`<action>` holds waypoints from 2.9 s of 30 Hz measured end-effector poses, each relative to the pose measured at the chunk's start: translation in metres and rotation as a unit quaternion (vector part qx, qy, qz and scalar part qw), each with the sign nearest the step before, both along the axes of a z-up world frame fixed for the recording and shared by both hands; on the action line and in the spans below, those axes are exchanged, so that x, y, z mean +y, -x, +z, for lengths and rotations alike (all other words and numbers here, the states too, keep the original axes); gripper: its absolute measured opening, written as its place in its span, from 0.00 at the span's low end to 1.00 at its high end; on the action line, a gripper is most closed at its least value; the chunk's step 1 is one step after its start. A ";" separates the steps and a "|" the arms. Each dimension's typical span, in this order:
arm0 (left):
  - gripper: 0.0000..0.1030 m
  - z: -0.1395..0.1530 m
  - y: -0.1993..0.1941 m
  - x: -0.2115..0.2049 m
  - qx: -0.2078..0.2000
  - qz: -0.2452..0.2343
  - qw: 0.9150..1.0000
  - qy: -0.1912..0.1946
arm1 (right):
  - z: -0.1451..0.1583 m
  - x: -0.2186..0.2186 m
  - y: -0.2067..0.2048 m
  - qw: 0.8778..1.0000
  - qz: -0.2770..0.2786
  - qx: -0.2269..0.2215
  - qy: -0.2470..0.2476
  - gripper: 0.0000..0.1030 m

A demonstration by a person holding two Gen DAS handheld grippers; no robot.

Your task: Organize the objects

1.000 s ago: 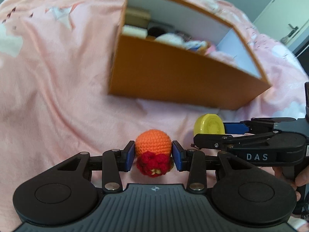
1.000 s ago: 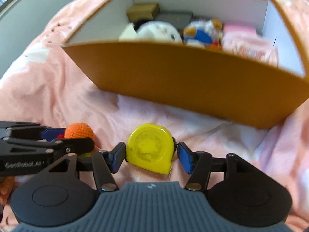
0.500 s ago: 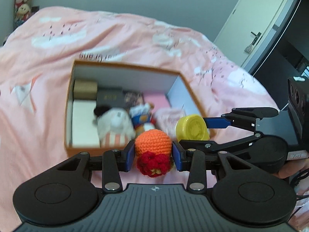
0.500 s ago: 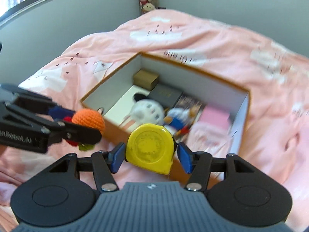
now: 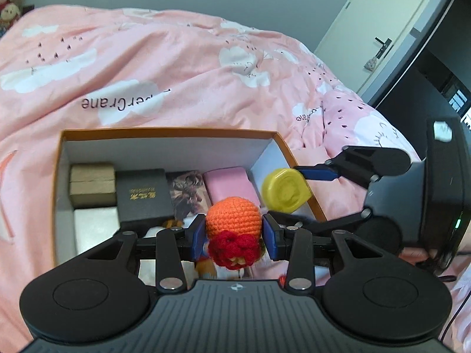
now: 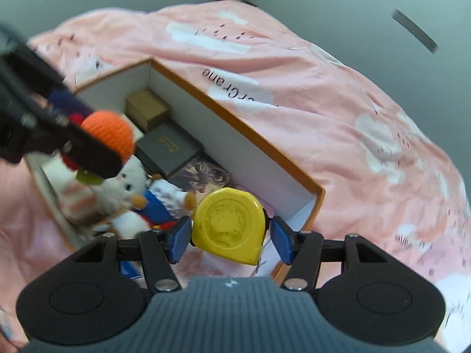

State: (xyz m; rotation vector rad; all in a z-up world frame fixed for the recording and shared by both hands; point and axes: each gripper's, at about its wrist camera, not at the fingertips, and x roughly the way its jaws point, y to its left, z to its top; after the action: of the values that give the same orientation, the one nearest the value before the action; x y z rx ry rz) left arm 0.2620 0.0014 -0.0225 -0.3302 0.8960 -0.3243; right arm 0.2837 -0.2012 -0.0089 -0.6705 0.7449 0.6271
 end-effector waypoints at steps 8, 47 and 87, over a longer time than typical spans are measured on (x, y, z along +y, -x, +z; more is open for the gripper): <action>0.44 -0.023 -0.044 0.003 0.029 0.010 1.000 0.004 | -0.028 0.019 -0.048 0.999 0.014 0.024 0.030 0.59; 0.69 -0.065 -0.097 -0.018 0.085 0.014 0.996 0.005 | -0.017 -0.009 -0.049 1.000 -0.011 0.027 0.004 0.61; 0.94 0.043 0.162 -0.015 -0.216 0.221 0.922 -0.233 | 0.069 -0.032 0.144 0.927 -0.225 -0.047 -0.296 0.99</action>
State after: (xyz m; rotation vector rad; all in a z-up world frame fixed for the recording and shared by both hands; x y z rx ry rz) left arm 0.1004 -0.0135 0.0207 -0.0056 0.4202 0.2340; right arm 0.1395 -0.2335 0.0598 0.0363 0.5503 0.3595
